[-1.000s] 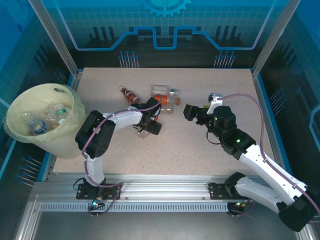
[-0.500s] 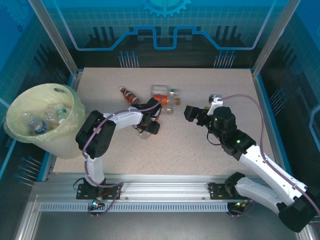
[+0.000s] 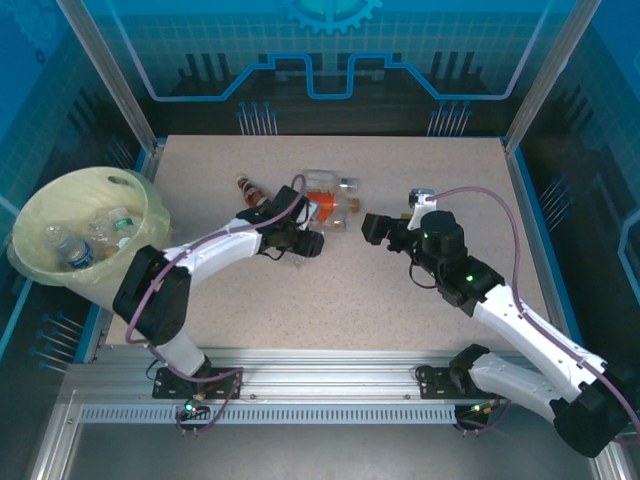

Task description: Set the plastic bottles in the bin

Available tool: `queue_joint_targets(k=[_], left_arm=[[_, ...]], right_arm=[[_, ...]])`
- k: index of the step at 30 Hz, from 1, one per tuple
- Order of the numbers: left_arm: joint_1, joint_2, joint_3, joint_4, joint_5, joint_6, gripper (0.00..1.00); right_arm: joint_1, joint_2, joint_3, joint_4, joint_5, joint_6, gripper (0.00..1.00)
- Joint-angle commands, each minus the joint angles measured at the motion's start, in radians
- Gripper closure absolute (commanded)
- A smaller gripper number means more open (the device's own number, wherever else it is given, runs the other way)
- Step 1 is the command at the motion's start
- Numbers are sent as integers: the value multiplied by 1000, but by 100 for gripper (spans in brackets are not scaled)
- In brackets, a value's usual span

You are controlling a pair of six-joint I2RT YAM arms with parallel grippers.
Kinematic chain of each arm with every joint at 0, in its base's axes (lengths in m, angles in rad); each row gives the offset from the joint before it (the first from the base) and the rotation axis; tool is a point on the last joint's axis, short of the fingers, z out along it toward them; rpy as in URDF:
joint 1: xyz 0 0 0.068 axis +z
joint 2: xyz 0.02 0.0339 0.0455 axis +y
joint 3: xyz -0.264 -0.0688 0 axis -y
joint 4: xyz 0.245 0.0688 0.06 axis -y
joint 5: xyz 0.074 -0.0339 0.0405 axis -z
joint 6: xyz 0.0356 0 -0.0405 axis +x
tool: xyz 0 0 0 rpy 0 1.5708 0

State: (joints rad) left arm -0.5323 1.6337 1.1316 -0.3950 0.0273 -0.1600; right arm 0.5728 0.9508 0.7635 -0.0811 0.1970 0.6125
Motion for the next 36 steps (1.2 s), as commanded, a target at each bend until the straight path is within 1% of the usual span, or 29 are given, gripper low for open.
queue_joint_targets(k=[1, 9, 15, 18, 21, 25, 28, 30, 32, 34, 36], left_arm=[[34, -100, -33, 69, 89, -34, 47], [87, -279, -75, 94, 103, -65, 47], [121, -422, -56, 57, 107, -69, 46], [132, -495, -15, 3, 69, -49, 46], [140, -561, 32, -53, 1, -21, 46], [147, -636, 104, -134, -144, 26, 47], [152, -669, 167, -203, -290, 72, 47], [158, -676, 214, -250, -422, 100, 47], [173, -676, 256, -278, -601, 126, 47], [207, -672, 288, -288, -752, 144, 47], [257, -664, 312, -298, -846, 154, 46]], right_arm=[[-14, 15, -3, 38, -50, -29, 0], [-11, 75, 4, 62, -97, -63, 0], [-8, 173, 16, 67, -155, -139, 0], [-3, 236, 43, 55, -179, -170, 0], [9, 294, 69, 56, -188, -182, 0], [28, 353, 104, 60, -184, -182, 0], [42, 367, 111, 85, -165, -184, 0], [47, 365, 105, 106, -147, -178, 0], [46, 364, 96, 126, -134, -170, 0], [47, 365, 93, 133, -129, -167, 0], [47, 368, 97, 131, -129, -167, 0]])
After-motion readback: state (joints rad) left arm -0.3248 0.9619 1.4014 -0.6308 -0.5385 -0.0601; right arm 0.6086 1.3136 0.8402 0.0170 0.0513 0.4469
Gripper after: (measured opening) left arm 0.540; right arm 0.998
